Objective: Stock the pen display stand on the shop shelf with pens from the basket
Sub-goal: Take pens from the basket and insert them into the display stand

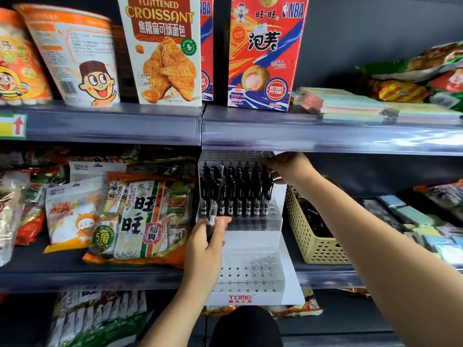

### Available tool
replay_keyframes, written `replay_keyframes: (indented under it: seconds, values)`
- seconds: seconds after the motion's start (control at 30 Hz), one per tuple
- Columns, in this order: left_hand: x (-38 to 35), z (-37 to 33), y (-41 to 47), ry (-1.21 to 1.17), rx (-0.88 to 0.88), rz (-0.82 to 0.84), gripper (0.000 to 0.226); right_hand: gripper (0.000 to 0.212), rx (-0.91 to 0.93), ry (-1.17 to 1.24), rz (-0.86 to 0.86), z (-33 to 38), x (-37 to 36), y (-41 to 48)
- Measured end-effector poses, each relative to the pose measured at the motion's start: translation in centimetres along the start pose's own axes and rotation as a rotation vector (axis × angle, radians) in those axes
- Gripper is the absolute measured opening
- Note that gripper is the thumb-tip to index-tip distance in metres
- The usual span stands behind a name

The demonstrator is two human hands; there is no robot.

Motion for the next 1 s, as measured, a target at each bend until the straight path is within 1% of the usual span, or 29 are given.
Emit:
replay_keyframes:
  seconds: [0.1, 0.27, 0.33, 0.37, 0.43, 0.53, 0.57, 0.6, 0.67, 0.73, 0.77, 0.8, 0.83, 0.87, 0.9, 0.93, 1.0]
  values:
    - [-0.1, 0.0, 0.0, 0.010, 0.000, 0.014, 0.019, 0.022, -0.014, -0.055, -0.018, 0.0, 0.1, -0.4]
    - [-0.7, -0.1, -0.2, -0.006, -0.020, 0.046, 0.020, 0.026, 0.126, -0.187, -0.264, 0.3, 1.3, -3.7]
    - [-1.0, 0.1, -0.3, -0.013, -0.012, 0.055, 0.021, 0.022, 0.175, -0.166, -0.288, 0.3, 0.8, -5.8]
    - [-1.3, 0.1, -0.3, -0.014, -0.008, 0.066, 0.022, 0.019, 0.193, -0.137, -0.267, 0.3, 0.2, -6.7]
    - [-2.1, 0.2, -0.3, -0.009, -0.008, 0.102, 0.024, 0.015, 0.209, -0.061, -0.153, 0.4, -1.3, -8.6]
    - [-3.6, -0.2, -0.6, 0.011, -0.021, 0.193, 0.026, 0.011, 0.191, 0.028, 0.150, 0.1, -4.2, -10.5]
    - [-4.2, -0.4, -0.7, 0.020, -0.030, 0.239, 0.027, 0.012, 0.185, 0.036, 0.226, -0.2, -5.0, -11.0]
    - [-4.8, -0.5, -0.9, 0.039, -0.036, 0.284, 0.028, 0.015, 0.180, 0.054, 0.263, -0.5, -5.4, -11.3]
    - [-5.6, -0.3, -1.3, 0.064, -0.026, 0.330, 0.027, 0.016, 0.162, 0.126, 0.271, -1.2, -5.6, -11.6]
    - [-5.8, -0.1, -1.3, 0.094, -0.014, 0.329, 0.024, 0.012, 0.147, 0.175, 0.269, -1.8, -5.3, -11.7]
    - [-5.9, 0.0, -1.2, 0.109, -0.017, 0.319, 0.019, 0.011, 0.141, 0.177, 0.266, -2.1, -5.1, -11.7]
    - [-5.9, 0.2, -1.1, 0.106, -0.004, 0.313, 0.007, 0.011, 0.141, 0.169, 0.250, -2.2, -4.7, -11.6]
    - [-5.8, 0.5, -1.0, 0.105, 0.016, 0.304, 0.010, 0.012, 0.146, 0.160, 0.208, -2.4, -4.0, -11.5]
    - [-5.7, 1.0, -0.9, 0.110, 0.026, 0.292, 0.026, 0.013, 0.157, 0.161, 0.143, -2.5, -3.1, -11.2]
    - [-5.5, 1.5, -0.7, 0.115, 0.033, 0.274, 0.036, 0.012, 0.174, 0.170, 0.057, -2.6, -1.9, -11.1]
    - [-5.2, 1.7, -0.6, 0.127, 0.034, 0.252, 0.039, 0.012, 0.191, 0.179, -0.042, -2.6, -0.6, -10.8]
    - [-4.7, 2.0, -0.5, 0.145, 0.026, 0.213, 0.036, 0.015, 0.210, 0.144, -0.241, -2.6, 2.1, -10.1]
Point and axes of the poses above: each hand's wrist, its own y-axis towards the middle knuckle, its own x-axis out of the back of the hand, z = x × y, the point moved 6 cm from there along y, towards the middle knuckle, and after that the axes turned 15 degrees about z, right-handed, at the moved point
